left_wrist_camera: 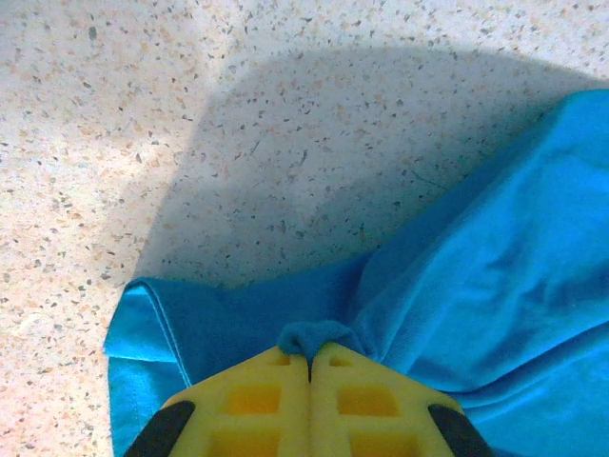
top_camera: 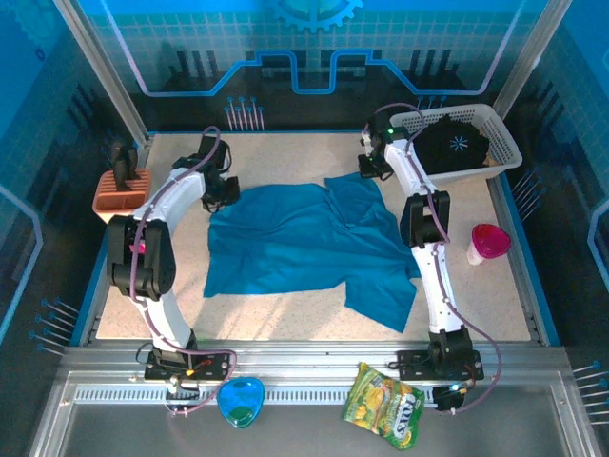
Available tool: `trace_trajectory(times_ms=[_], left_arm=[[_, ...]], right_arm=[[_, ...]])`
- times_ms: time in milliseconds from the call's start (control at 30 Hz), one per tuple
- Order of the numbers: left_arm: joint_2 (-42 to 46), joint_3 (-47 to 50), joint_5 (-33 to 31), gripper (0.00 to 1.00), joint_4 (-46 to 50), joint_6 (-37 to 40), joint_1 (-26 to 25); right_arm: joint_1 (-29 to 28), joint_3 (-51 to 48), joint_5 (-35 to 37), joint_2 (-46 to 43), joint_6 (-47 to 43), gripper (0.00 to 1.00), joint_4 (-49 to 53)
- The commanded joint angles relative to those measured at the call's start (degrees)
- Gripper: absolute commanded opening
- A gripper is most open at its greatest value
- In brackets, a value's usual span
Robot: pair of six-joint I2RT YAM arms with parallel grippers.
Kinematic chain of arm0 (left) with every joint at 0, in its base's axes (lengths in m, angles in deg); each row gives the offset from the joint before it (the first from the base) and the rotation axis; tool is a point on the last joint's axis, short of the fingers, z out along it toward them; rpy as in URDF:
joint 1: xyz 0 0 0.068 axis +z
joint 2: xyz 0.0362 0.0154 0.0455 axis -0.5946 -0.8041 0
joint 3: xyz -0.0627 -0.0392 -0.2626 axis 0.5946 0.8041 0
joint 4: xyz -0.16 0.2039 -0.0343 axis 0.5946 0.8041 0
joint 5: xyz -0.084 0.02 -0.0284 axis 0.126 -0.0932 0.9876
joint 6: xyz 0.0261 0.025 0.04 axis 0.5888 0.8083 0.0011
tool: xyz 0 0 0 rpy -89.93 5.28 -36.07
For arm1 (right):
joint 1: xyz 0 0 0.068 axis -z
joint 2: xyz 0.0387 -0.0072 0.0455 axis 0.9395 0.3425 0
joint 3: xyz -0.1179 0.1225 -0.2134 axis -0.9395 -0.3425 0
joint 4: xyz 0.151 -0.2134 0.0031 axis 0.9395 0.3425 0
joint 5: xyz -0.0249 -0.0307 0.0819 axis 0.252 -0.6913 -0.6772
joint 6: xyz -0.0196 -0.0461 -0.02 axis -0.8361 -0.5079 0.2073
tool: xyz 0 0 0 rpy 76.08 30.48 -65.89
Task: Fold and stack the t-shirts
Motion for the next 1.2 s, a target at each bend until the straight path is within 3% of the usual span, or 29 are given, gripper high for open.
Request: trace_trajectory(times_ms=[0, 467, 600, 900, 1167], left_arm=[[5.1, 0.02, 1.58, 0.0, 0.79, -1.35, -0.21], [26.95, -10.79, 0.64, 0.0, 8.94, -3.28, -0.31], [33.7, -15.05, 2.63, 0.0, 12.04, -2.23, -0.31], [48.39, -24.88, 3.32, 0.0, 19.16, -1.89, -0.3], [55.11, -36.18, 3.42, 0.0, 25.51, -2.14, -0.3]], right_arm=[[0.77, -5.38, 2.09, -8.43, -0.81, 0.0, 0.12], [0.51, -38.74, 6.74, -64.73, -1.29, 0.0, -12.96], [-0.24, -43.14, 8.0, -79.52, -1.68, 0.0, -13.2], [-1.43, -33.61, 3.74, -97.45, -0.69, 0.0, -3.46], [-0.93, -13.2, 2.47, -100.28, -0.87, 0.0, 7.34]])
